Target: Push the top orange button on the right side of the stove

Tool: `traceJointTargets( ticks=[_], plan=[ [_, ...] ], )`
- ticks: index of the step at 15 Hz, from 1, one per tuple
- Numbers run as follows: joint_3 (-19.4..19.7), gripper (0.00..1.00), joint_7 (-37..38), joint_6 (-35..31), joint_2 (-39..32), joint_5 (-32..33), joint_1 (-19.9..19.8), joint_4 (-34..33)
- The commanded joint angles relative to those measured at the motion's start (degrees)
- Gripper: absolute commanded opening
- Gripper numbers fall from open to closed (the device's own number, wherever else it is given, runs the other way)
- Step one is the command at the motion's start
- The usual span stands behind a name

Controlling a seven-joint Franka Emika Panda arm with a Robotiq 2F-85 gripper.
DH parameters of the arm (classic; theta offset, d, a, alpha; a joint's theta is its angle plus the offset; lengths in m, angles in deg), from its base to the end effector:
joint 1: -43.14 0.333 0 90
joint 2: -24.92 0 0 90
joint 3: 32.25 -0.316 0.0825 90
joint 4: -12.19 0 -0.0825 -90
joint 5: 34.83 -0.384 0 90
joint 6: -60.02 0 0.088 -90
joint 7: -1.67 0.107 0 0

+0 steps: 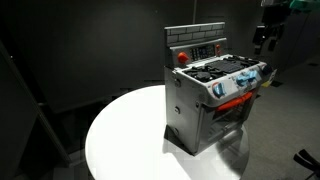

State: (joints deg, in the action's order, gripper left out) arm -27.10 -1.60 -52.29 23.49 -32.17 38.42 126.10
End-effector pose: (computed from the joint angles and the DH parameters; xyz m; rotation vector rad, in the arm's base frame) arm 0.5463 -0.0979 0.4457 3.0983 -0.1496 -0.0893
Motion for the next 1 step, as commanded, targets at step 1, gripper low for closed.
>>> traceJointTargets(
  ticks=[1],
  plan=[
    [-0.1, 1.00, -0.2, 0.1, 0.1, 0.0, -0.1, 0.1]
  ],
)
